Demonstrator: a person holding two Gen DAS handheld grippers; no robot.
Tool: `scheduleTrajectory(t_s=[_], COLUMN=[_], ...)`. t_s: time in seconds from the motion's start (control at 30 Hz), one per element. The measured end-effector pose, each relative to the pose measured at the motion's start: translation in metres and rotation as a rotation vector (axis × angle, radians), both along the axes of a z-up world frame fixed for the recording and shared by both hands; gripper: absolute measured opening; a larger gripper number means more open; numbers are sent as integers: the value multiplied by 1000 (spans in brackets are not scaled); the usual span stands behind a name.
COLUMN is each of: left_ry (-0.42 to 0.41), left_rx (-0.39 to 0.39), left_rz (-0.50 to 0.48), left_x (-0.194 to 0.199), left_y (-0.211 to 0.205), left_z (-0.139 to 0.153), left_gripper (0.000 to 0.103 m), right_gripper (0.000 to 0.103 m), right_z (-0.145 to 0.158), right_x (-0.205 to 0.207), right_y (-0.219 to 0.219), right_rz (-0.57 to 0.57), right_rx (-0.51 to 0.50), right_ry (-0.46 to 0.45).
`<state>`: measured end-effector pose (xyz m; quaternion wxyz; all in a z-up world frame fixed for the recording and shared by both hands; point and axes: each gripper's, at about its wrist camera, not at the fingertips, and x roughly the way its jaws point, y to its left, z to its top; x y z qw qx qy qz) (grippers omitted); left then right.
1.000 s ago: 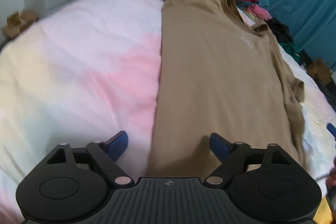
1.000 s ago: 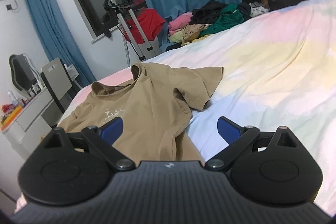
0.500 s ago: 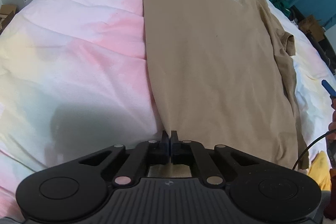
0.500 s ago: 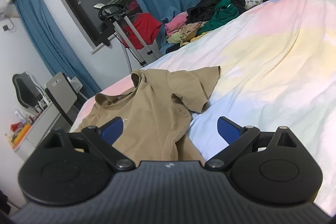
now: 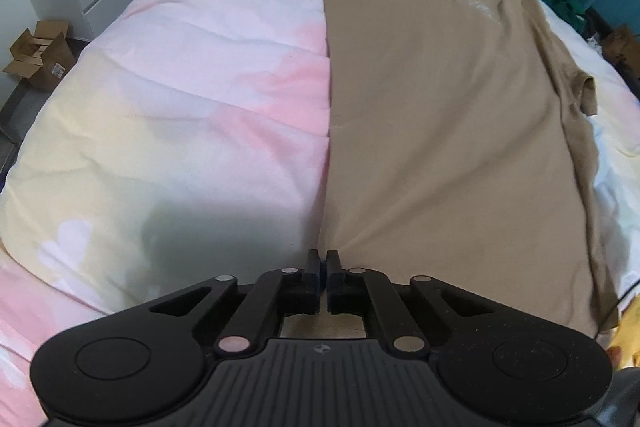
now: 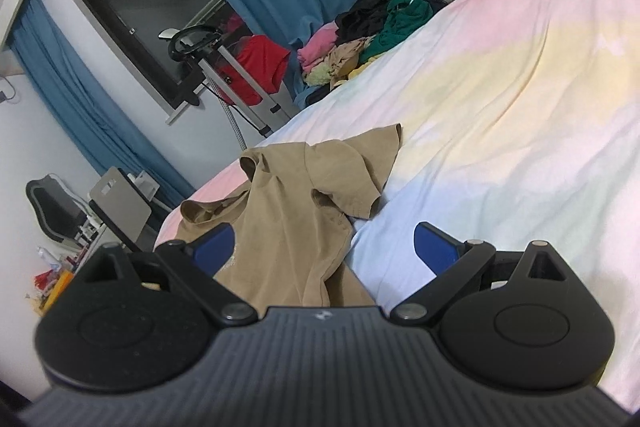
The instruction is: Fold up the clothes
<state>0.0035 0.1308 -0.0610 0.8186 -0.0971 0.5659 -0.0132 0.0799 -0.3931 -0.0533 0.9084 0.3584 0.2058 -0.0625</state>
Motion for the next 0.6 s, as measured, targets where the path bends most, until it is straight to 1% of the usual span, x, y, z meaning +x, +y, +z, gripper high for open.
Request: scheduleTrajectory(t_s=[0.03, 0.07, 0.1, 0.13, 0.17, 0.2, 0.23, 0.27, 0.37, 0.4, 0.43, 0.5, 0.6], left_ry=[-13, -27, -53, -76, -98, -120, -143, -170, -270, -314, -346, -415, -490], left_rx=[6, 13, 16, 9, 3, -4, -8, 6, 22, 12, -1, -46, -145], left_rz=[-1, -3, -6, -3, 0, 3, 3, -18, -54, -54, -53, -36, -8], left_x=[-2, -4, -10, -15, -21, -26, -31, -30, -27, -23, -18, -1, 35], left_y=[-5, -9, -12, -17, -21, -25, -29, -38, -58, -64, -69, -80, -92], left_z=[3, 5, 11, 14, 18, 22, 26, 31, 47, 53, 57, 64, 56], left_gripper=[11, 21, 36, 44, 54, 59, 60, 63, 79, 80, 81, 85, 92], right_gripper=[98, 98, 98, 98, 98, 98, 98, 98, 98, 98, 98, 98, 98], right_z=[-1, -1, -2, -2, -3, -3, -4, -5, -7, -8, -9, -12, -18], right_x=[-1, -1, -2, -2, -1, -1, 0, 0, 1, 1, 1, 2, 2], right_y=[-1, -1, -1, -1, -1, 0, 1, 1, 2, 2, 2, 2, 2], right_rz=[5, 11, 15, 18, 22, 27, 31, 34, 46, 50, 54, 71, 104], right_rx=[11, 22, 34, 43, 48, 52, 57, 65, 90, 99, 108, 143, 220], right_ry=[-2, -4, -9, -11, -11, -10, -10, -12, -18, -20, -22, -39, -77])
